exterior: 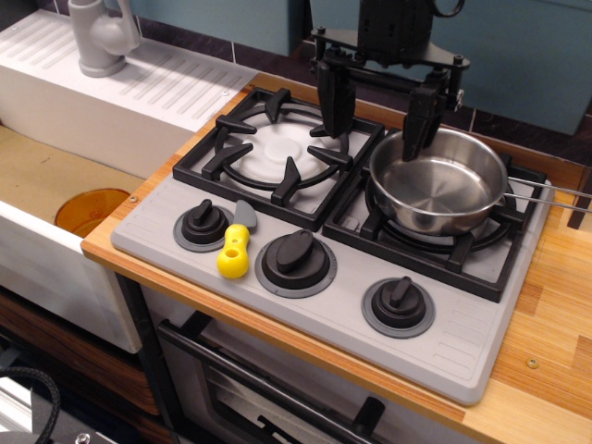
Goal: End effector reaching pot or pan
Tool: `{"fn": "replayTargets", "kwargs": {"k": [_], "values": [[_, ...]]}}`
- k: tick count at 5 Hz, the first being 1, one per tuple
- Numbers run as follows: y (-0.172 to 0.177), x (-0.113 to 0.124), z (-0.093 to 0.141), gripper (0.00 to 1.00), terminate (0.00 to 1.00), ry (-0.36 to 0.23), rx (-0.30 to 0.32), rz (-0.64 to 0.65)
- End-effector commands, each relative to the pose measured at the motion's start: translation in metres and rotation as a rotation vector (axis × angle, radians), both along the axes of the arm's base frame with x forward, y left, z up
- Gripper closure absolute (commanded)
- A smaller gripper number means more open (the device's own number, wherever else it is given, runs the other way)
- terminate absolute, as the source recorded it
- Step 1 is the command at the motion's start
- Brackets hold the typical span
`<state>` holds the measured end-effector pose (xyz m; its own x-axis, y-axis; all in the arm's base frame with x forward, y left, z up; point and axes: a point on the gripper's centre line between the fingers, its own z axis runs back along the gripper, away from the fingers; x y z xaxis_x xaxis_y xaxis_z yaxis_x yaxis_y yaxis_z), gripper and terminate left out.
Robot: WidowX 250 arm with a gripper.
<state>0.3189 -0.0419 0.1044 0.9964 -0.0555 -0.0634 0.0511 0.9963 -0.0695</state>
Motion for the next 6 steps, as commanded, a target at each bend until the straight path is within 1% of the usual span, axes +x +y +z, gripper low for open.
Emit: {"fn": "replayTargets", "kwargs": {"k": [1, 2, 4, 5, 6], "values": [[-0.003, 0.027, -0.006, 0.0, 0.0, -0.105, -0.019, -0.017], [0.002, 0.031, -0.014, 0.0, 0.0, -0.132, -0.021, -0.038], [0.005, 0.032, -0.017, 0.0, 0.0, -0.151, -0.029, -0.047], [0.014, 0.032, -0.016, 0.0, 0.0, -0.151, -0.004, -0.056], [0.018, 0.035, -0.041, 0.0, 0.0, -0.189, -0.023, -0.092]]}}
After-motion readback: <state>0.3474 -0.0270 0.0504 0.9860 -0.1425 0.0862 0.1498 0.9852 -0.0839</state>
